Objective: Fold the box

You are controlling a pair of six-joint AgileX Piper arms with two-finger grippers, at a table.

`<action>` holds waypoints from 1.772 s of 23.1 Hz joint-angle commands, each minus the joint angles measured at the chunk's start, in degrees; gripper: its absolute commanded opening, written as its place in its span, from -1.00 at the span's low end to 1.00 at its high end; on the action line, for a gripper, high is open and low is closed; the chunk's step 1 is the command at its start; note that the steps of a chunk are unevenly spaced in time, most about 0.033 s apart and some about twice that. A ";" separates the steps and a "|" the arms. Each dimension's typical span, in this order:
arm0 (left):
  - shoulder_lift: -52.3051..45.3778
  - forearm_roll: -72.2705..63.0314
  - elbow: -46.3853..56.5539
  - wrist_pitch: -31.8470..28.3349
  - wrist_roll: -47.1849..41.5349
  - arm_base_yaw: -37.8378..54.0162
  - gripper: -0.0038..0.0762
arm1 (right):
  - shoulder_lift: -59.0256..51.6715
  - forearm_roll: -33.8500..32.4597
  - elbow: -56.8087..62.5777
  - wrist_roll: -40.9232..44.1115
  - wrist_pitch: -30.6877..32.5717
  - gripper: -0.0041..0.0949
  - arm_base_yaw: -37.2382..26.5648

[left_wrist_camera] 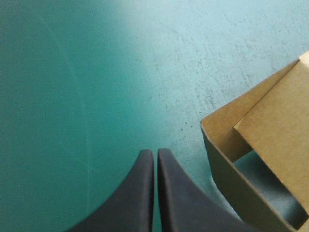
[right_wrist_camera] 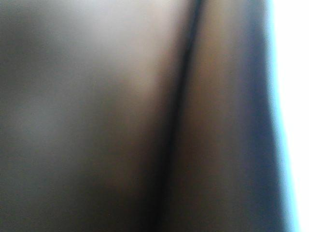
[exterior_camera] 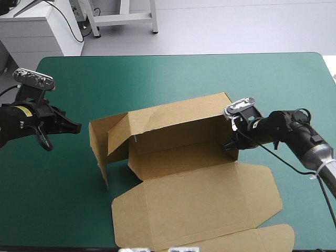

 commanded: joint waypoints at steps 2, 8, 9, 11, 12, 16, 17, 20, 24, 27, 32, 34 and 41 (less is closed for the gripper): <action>-1.20 -1.57 -1.43 -4.02 0.11 0.07 -0.88 | -2.05 -4.44 -7.12 6.48 10.62 -0.95 0.08; -1.20 -2.15 -1.43 -4.16 0.11 0.07 -0.88 | 3.55 -4.47 -13.10 7.94 18.52 -0.96 0.08; -1.20 -2.15 -1.43 -4.16 0.11 0.07 -0.88 | 4.83 -4.47 -13.58 7.94 18.40 -0.96 0.08; -1.20 -2.15 -1.43 -4.16 0.11 0.07 -0.88 | 9.58 -4.58 -16.13 8.87 18.40 -0.96 0.08; -1.20 -2.46 -1.43 -4.16 0.11 0.07 -0.88 | 14.53 -4.70 -20.00 10.31 18.40 -0.96 0.08; -1.20 -3.00 -1.43 -4.04 0.11 0.07 -0.88 | 25.95 -4.59 -34.00 10.85 19.14 -0.80 0.08; -1.20 -3.00 -1.43 -3.94 0.82 0.07 -0.88 | 26.90 -4.03 -37.09 10.74 18.75 -0.45 0.08; -1.20 -3.00 -1.43 -3.94 0.82 0.07 -0.88 | 26.90 -3.28 -39.72 9.38 18.13 0.12 0.08; -1.20 -3.00 -1.43 -3.94 0.82 0.07 -0.88 | 26.90 -3.14 -43.68 8.97 19.20 0.47 0.08; -1.20 -3.00 -1.43 -3.94 0.82 0.07 -0.88 | 26.90 -3.14 -46.61 8.46 22.07 0.42 0.08; -1.20 -3.00 -1.43 -4.05 0.82 0.07 -0.88 | 24.65 -3.14 -47.56 8.46 22.07 0.38 0.08; -1.20 -3.00 -1.43 -3.95 0.82 0.07 -0.88 | 23.65 -3.37 -47.56 8.46 22.07 0.38 0.08; -1.20 -3.00 -1.43 -3.95 0.82 0.07 -0.88 | 23.65 -3.37 -47.16 7.41 22.07 0.38 0.08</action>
